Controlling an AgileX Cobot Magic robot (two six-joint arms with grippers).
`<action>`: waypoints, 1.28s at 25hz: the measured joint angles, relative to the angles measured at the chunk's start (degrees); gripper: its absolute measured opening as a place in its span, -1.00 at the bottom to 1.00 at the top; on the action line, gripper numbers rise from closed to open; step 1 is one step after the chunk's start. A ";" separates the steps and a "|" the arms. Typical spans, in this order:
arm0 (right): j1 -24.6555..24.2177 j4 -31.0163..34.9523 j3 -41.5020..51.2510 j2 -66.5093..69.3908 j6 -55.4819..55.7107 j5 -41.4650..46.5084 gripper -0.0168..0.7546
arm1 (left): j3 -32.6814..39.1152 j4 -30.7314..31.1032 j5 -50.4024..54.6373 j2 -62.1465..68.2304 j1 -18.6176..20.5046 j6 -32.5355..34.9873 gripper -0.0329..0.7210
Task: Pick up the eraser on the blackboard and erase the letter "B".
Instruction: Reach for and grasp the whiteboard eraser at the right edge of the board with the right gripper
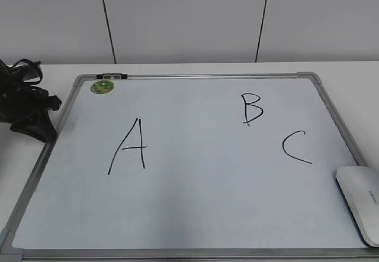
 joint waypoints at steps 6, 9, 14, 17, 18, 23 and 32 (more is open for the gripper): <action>0.22 -0.12 -0.14 3.51 0.00 -1.17 0.56 | 0.00 0.00 0.00 0.00 0.00 0.00 -0.83; 0.22 -0.12 -0.19 5.04 0.00 -2.21 0.61 | 0.00 0.00 0.00 0.00 0.00 0.00 -0.83; 0.22 -0.02 -0.27 8.59 0.00 -3.78 0.69 | 0.00 0.00 0.00 0.00 0.00 0.00 -0.83; 0.22 -0.02 -0.27 11.14 0.00 -4.84 0.71 | -0.11 0.00 0.10 0.00 0.00 0.00 -0.83; 0.22 -0.02 -0.27 12.20 0.00 -5.31 0.71 | -0.11 0.00 0.07 0.00 0.00 0.00 -0.83; 0.22 -0.02 -0.33 17.38 0.00 -8.12 0.71 | -0.11 0.00 0.07 0.00 0.00 0.00 -0.83; 0.22 -0.02 -0.43 25.07 0.00 -14.98 0.71 | -0.11 0.00 0.12 0.00 0.00 0.00 -0.83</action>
